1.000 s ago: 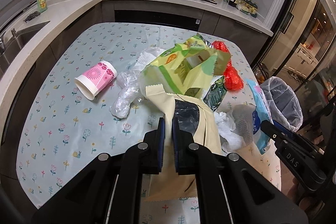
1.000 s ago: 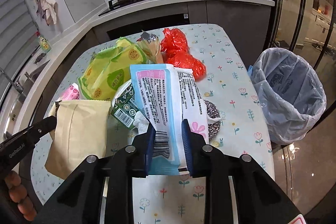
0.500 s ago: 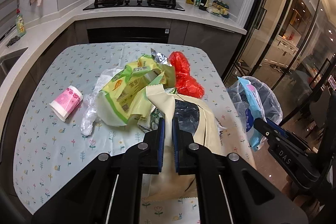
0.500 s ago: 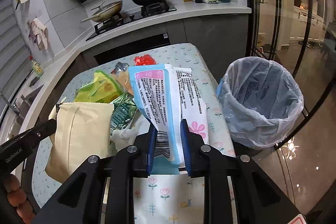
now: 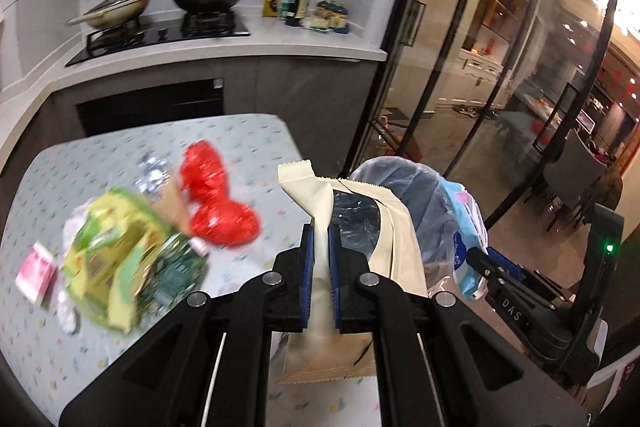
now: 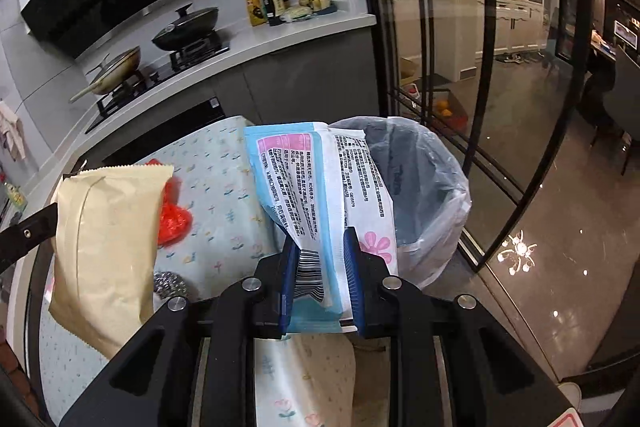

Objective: Collect trash
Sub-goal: 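Carry both items to the bin and open both grippers to drop them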

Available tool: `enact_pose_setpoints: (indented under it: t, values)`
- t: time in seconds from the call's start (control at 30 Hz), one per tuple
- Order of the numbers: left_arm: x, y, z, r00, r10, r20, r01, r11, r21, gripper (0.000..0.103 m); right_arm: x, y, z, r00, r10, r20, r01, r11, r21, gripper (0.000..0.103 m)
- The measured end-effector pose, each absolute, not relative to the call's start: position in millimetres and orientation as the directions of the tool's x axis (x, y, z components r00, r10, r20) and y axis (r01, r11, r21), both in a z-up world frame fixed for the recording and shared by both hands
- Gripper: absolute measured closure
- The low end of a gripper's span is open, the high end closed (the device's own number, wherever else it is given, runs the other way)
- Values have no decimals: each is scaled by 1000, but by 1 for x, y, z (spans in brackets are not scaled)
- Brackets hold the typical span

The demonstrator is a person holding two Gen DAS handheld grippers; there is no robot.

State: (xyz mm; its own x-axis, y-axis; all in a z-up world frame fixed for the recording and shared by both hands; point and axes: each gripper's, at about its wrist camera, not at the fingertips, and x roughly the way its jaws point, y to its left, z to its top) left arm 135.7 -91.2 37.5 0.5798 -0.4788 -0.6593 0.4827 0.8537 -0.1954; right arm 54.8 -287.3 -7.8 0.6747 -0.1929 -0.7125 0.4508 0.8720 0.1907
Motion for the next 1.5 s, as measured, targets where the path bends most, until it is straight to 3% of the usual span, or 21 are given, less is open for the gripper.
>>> enact_pose_setpoints:
  t: [0.57,0.63,0.7,0.77,0.83,0.97,1.03,1.5]
  values:
    - [215,-241,-7,446,-535,-718,585,781,-218,93,113,-368,-37,627,-199,-753,496,848,189,79]
    - [224,-247,-12,434,-529,-730,572,787,-231,90,120,-371,-41,622,-196,-758,498,846,190,75]
    - [232,-251,-14,440,-520,-732,559,796,-230,80,126,-374,-44,625,-191,-757,493,848,193,67]
    - [237,-250,-15,452,-508,-733,547,807,-223,57,133,-375,-46,630,-194,-752,495,847,196,66]
    - [238,-249,-14,473,-497,-728,538,817,-208,46,138,-376,-48,627,-190,-755,495,846,198,64]
    - [240,-244,-10,488,-493,-721,542,818,-192,44,141,-376,-47,638,-176,-750,488,845,218,63]
    - [241,-241,-8,493,-492,-717,540,820,-191,40,141,-375,-44,646,-175,-743,487,844,224,57]
    - [221,-213,10,560,-468,-684,529,837,-139,40,120,-353,-16,684,-208,-699,480,850,218,51]
